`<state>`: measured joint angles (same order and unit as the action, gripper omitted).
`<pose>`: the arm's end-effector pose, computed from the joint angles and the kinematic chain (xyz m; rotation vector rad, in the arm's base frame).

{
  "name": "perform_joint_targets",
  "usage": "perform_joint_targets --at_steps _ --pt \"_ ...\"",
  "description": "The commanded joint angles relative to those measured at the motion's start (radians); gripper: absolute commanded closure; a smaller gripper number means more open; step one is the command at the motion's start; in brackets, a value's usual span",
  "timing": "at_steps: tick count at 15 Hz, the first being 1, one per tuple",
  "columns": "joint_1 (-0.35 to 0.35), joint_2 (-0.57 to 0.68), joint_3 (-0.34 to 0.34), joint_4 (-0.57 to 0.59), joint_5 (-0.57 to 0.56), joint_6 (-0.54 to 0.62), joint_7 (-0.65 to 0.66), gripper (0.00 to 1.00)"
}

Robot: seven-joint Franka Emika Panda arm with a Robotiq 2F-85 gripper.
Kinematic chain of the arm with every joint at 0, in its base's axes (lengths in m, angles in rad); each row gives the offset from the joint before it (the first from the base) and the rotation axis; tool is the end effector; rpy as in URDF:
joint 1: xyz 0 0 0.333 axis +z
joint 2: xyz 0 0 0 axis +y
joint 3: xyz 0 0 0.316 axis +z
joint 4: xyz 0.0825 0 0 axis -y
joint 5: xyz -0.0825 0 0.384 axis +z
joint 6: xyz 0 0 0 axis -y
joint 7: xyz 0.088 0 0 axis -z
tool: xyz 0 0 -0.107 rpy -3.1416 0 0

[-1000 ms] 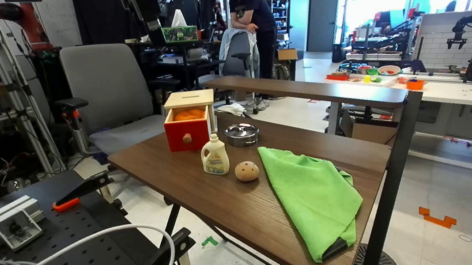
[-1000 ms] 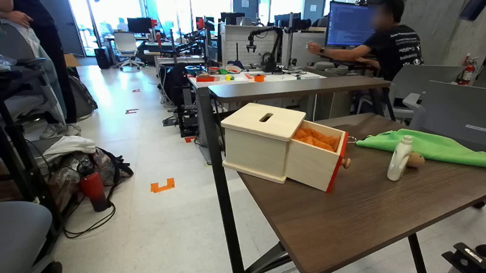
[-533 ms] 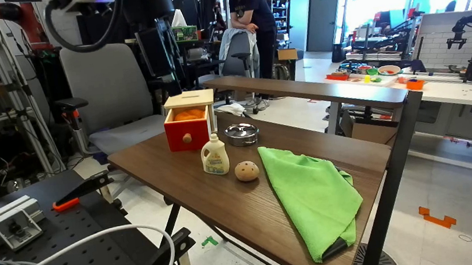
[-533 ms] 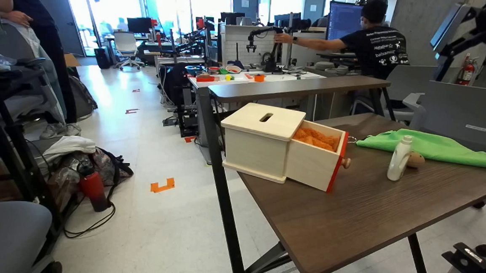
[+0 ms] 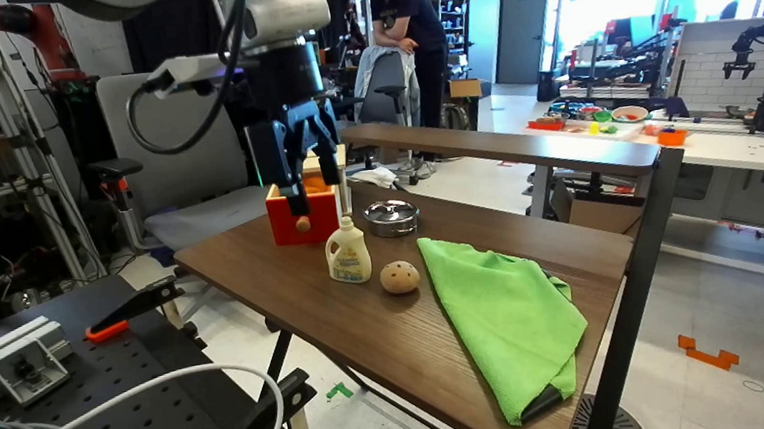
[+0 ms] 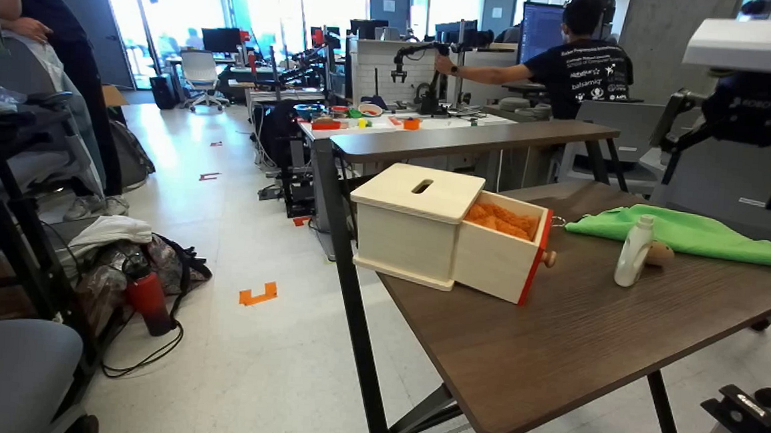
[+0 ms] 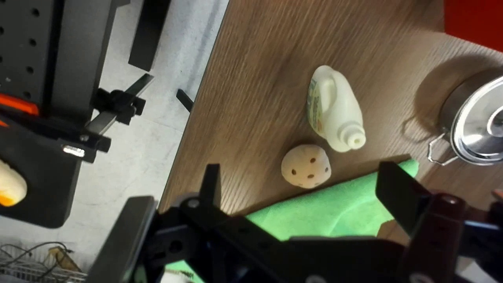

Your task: Move the bottle

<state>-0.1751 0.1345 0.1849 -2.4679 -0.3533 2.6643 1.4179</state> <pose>0.4851 0.0161 0.2470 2.6125 -1.6044 0.2259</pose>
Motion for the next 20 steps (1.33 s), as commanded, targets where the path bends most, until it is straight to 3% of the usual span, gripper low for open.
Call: perform_joint_targets --at_steps 1,4,9,16,17,18,20 --pt "0.144 0.181 -0.105 0.121 0.07 0.026 0.036 0.0" --pt "0.209 0.28 -0.144 0.198 0.175 0.026 -0.004 0.0" --pt "0.243 0.381 -0.163 0.317 0.317 0.007 -0.096 0.0" --pt "0.269 0.43 -0.204 0.395 0.378 -0.042 -0.17 0.0" --pt "0.272 0.431 -0.21 0.398 0.376 -0.054 -0.175 0.02" --pt "0.276 0.432 -0.218 0.398 0.372 -0.066 -0.176 0.26" --pt "0.281 0.429 -0.231 0.394 0.366 -0.083 -0.183 0.31"
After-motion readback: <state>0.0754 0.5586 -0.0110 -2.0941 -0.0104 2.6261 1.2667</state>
